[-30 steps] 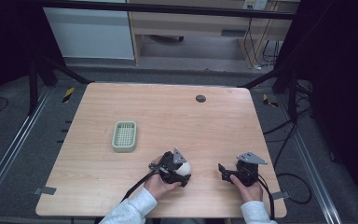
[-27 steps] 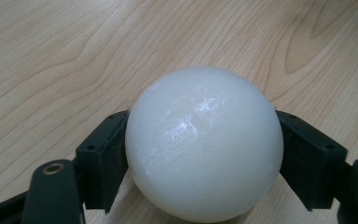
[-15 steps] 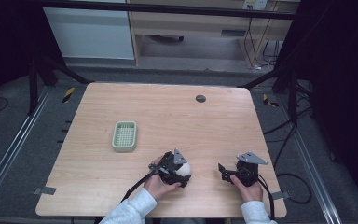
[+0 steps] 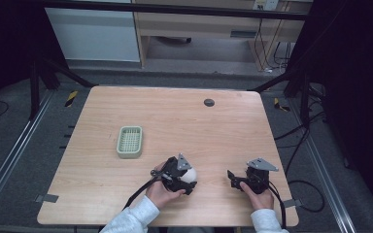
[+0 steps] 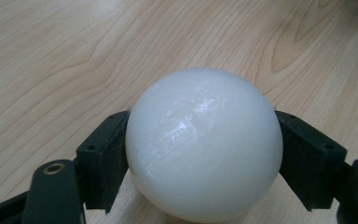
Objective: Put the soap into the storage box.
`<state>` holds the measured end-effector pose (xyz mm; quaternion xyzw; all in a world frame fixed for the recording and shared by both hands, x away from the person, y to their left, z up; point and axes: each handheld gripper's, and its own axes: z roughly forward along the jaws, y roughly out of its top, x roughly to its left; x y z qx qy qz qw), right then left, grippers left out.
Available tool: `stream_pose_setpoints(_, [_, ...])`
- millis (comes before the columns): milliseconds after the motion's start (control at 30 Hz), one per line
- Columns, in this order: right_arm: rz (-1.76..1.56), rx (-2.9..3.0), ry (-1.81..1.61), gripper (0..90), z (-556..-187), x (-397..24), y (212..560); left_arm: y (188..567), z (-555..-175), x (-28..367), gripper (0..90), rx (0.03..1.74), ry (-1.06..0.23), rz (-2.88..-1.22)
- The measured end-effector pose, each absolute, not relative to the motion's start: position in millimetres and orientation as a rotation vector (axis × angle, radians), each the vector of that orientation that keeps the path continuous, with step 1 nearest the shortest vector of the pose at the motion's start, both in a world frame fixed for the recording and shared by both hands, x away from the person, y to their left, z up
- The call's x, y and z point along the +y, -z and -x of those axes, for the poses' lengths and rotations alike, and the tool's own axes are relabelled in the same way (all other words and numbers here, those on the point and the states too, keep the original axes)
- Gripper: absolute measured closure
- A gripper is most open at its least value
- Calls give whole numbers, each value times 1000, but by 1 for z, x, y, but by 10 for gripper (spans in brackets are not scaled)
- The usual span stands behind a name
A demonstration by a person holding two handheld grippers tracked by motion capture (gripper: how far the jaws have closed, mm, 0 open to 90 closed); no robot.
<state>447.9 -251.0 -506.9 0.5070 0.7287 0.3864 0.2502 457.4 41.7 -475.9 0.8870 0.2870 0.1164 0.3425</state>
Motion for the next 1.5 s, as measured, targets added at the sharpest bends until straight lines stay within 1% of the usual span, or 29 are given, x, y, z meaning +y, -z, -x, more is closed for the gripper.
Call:
stream_pose_setpoints(733, [-1391,1986,-1051,50,-448,-251,507,455,-458,76,238,771,-334,-2280])
stream_pose_setpoints(1500, [-1385,1991,-1046,50,-448,-250,507,439,-464,127,238,861,-385,-2208])
